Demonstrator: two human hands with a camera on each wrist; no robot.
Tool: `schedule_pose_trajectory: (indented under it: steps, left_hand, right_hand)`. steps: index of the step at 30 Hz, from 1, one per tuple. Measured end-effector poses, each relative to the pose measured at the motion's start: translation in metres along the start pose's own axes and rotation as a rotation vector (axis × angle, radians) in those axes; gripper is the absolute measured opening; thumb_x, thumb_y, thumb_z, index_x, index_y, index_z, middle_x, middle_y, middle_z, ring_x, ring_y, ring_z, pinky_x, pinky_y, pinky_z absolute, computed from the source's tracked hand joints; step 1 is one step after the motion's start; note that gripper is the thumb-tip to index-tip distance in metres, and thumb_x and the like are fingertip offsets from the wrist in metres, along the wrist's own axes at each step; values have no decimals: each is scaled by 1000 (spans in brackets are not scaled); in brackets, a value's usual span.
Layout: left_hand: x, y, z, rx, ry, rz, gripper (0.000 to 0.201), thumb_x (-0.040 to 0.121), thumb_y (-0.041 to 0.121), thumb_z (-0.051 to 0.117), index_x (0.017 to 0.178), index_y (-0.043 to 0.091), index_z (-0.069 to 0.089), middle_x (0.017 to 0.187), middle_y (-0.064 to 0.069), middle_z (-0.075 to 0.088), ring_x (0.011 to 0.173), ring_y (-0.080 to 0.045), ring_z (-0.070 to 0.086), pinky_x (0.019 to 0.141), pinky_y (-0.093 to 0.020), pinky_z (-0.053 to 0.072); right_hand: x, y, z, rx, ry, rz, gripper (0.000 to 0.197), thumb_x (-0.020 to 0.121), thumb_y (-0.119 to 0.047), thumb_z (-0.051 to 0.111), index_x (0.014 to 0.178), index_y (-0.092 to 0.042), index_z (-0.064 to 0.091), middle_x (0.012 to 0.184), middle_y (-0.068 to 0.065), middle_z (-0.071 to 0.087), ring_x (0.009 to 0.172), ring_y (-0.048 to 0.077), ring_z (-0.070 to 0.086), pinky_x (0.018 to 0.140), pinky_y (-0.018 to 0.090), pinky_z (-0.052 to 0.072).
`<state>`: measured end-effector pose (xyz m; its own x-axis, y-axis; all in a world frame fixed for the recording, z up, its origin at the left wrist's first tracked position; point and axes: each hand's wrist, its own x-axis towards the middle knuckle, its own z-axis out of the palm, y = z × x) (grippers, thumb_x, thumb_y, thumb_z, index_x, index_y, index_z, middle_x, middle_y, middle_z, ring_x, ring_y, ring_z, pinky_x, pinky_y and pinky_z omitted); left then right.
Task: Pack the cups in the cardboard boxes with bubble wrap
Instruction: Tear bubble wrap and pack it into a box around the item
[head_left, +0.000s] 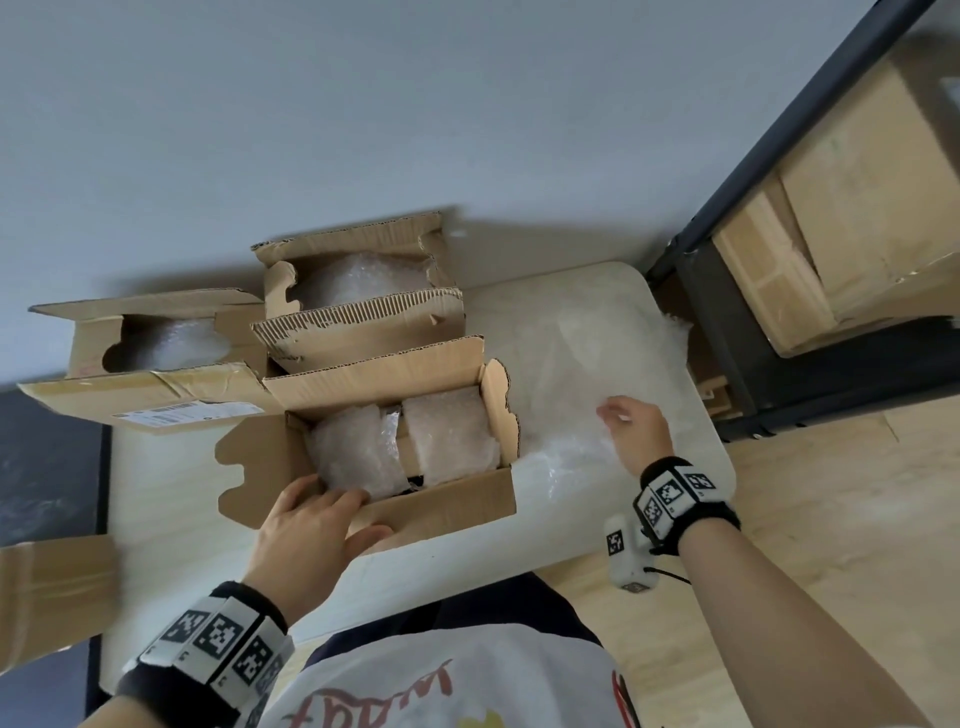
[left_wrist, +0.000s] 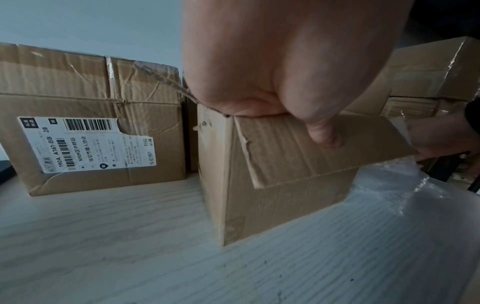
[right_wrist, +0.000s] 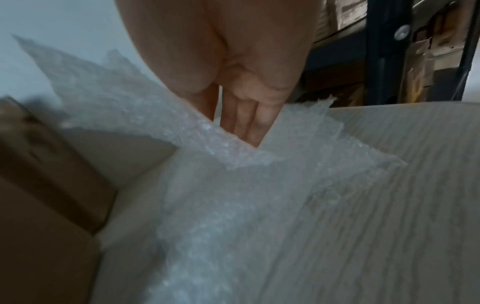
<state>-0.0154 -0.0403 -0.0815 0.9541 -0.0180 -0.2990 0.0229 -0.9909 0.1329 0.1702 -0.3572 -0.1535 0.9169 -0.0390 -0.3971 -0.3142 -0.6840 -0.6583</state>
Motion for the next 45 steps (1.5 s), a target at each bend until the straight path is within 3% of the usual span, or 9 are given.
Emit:
schedule_pose_trajectory:
  steps: [5,8,18,21,23,25,32,38,45]
  left_hand:
    - [0,0,-2,-56,-59,-13,87,78,79,-4,98,23,59,84,9,67,88,-12,64,107,-32,29]
    - [0,-3,-7,-187,-73,-42,56,83,71,33,111,25,48,108,10,62,107,-9,54,108,-26,25]
    - [31,63,-117,-853,201,234,91,62,70,63,140,45,23,145,20,31,133,8,26,99,4,17]
    - [38,71,-133,-785,342,153,65,81,42,68,138,27,40,131,13,54,116,-5,53,96,-17,41]
    - [38,68,-141,-734,523,102,19,90,17,59,109,17,61,90,5,68,80,-16,64,71,-33,49]
    - [35,57,-148,-750,624,93,22,94,9,52,81,25,58,63,8,59,57,-8,54,54,-29,42]
    - [17,11,-182,-1150,447,169,25,97,8,47,102,26,64,90,-1,74,79,-21,71,79,-38,56]
    - [5,-27,-186,-1367,305,208,22,88,18,51,102,8,65,99,-11,73,85,-28,71,71,-29,58]
    - [-10,-55,-180,-1352,374,234,23,77,6,67,75,26,77,85,-5,75,76,-15,71,65,-19,55]
  right_hand:
    - [-20,-27,-32,151,91,-126,16,96,-15,52,108,-9,62,108,6,62,102,17,55,87,21,39]
    - [-42,-62,-48,247,111,-232,12,97,-10,49,102,-14,59,100,0,60,94,7,56,78,4,40]
    - [-108,-191,-40,832,-59,-260,22,90,-10,62,105,6,59,106,22,65,89,29,69,70,28,57]
    - [-118,-209,-28,840,-106,-301,16,88,-11,64,97,2,62,99,19,67,81,22,70,69,27,57]
    - [-121,-212,-25,842,-158,-334,12,87,-11,66,93,-1,64,96,13,67,81,19,70,70,27,57]
    - [-119,-210,-25,815,-167,-362,15,84,-13,70,97,-7,65,103,8,67,91,18,69,74,29,58]
    - [-98,-203,-44,564,-198,-352,86,62,-40,79,135,-24,36,128,-8,52,120,3,50,87,18,46]
    - [-106,-195,-44,647,-398,-384,36,70,-27,74,99,-5,70,101,15,71,97,33,66,97,50,47]
    - [-113,-188,-42,842,-571,-341,17,75,-15,61,76,-16,78,83,2,75,79,13,71,70,21,56]
